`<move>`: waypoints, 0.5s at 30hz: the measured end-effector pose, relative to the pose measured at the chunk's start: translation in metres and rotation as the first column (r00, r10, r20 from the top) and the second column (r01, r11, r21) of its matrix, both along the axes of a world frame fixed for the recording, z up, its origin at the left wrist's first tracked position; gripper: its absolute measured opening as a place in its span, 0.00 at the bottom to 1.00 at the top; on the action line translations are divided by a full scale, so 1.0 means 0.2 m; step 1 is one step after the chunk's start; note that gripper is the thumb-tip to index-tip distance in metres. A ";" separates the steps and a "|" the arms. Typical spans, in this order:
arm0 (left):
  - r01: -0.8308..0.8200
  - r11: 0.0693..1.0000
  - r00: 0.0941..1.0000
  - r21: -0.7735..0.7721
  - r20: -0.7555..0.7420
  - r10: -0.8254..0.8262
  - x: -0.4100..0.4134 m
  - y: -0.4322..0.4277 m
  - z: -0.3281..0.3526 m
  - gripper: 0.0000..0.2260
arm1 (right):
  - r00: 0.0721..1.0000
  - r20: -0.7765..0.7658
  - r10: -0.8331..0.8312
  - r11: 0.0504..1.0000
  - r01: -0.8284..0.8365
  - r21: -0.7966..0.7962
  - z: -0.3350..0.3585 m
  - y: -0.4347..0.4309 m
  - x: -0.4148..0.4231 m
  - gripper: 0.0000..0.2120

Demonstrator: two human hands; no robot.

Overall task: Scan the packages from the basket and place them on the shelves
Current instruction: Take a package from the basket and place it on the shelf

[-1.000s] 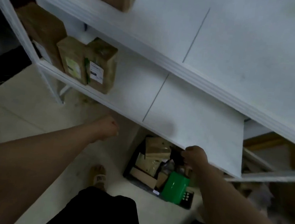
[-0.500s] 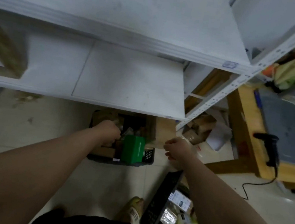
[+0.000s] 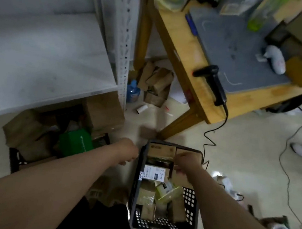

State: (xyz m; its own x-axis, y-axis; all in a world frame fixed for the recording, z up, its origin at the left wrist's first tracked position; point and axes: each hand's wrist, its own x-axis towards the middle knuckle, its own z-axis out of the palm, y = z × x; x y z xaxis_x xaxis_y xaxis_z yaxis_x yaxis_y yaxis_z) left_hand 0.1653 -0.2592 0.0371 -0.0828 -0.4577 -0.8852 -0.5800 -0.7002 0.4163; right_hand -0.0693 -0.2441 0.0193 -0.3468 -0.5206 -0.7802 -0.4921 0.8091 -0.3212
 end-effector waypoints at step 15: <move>0.311 0.949 0.938 -0.048 -0.142 -0.315 -0.70 -0.16 -0.91 0.09 | 0.969 -0.141 -0.203 0.979 0.204 -0.002 -0.95 0.13 -0.52 0.30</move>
State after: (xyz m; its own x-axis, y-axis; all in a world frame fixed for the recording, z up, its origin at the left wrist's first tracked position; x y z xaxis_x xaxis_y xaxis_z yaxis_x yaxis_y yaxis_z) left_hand 0.0254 -0.2914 -0.1458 -0.3529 -0.4091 -0.8415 -0.6997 -0.4818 0.5276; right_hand -0.1741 -0.2183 -0.1700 -0.5509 -0.4186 -0.7220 -0.3560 0.9003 -0.2503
